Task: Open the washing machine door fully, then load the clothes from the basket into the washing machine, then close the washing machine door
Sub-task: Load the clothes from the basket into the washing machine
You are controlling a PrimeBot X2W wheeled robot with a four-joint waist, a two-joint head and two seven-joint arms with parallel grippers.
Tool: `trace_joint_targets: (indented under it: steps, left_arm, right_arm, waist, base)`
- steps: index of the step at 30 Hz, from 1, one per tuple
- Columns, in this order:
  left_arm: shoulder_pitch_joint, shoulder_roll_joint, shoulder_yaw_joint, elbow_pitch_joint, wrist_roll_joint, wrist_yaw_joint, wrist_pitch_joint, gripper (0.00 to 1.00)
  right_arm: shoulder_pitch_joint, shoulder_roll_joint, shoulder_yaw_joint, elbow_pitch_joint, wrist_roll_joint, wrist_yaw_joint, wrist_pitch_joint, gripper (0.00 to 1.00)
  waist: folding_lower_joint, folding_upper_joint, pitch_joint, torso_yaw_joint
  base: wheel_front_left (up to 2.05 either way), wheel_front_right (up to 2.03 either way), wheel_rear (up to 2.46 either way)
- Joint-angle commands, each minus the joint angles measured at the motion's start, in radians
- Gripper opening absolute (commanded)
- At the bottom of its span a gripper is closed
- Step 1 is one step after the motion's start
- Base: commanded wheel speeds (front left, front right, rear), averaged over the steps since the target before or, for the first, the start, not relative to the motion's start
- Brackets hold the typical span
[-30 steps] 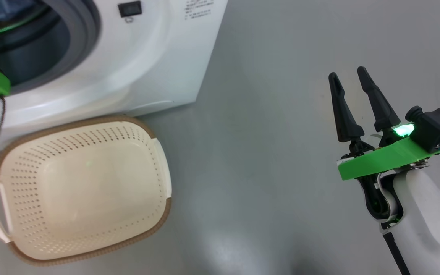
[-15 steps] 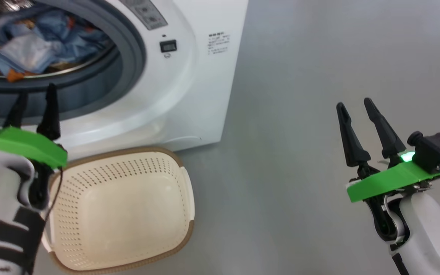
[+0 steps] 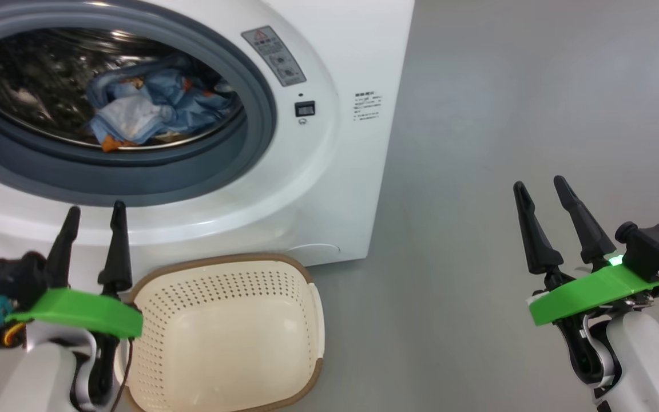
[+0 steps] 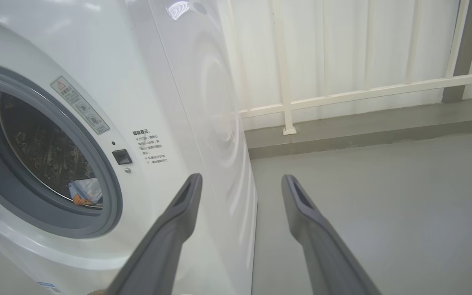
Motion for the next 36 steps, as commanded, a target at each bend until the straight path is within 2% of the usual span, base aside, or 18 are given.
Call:
trace_joint_targets:
  steps: [1, 7, 14, 32, 36]
  left_arm:
    - [0.018, 0.027, 0.050, -0.048, 0.019, 0.013, -0.007, 1.00]
    - [0.126, 0.014, 0.100, -0.143, 0.072, 0.039, -0.007, 1.00]
    - [0.191, -0.016, 0.138, -0.192, 0.098, 0.045, -0.007, 1.00]
    - [0.237, -0.076, 0.198, -0.214, 0.151, 0.014, -0.007, 1.00]
    - [0.240, -0.091, 0.214, -0.205, 0.154, -0.007, -0.007, 1.00]
  right_arm:
    - [0.013, -0.014, 0.017, -0.021, 0.017, 0.006, -0.008, 1.00]
    - [0.025, -0.022, 0.018, -0.017, 0.019, 0.006, -0.008, 1.00]
    - [0.035, -0.029, 0.022, -0.012, 0.021, 0.006, -0.008, 1.00]
    - [0.036, -0.039, 0.028, -0.007, 0.014, 0.006, -0.008, 1.00]
    - [0.037, -0.042, 0.036, -0.002, 0.017, 0.006, -0.008, 1.00]
  waist:
    - [0.0000, 0.0000, -0.029, 0.027]
    - [0.0000, 0.0000, -0.053, 0.041]
    - [0.0000, 0.0000, -0.073, 0.047]
    - [0.0000, 0.0000, -0.084, 0.047]
    - [0.0000, 0.0000, -0.092, 0.046]
  base:
    - [0.00, 0.00, 0.00]
    - [0.00, 0.00, 0.00]
    - [0.00, 0.00, 0.00]
    - [0.00, 0.00, 0.00]
    - [0.00, 0.00, 0.00]
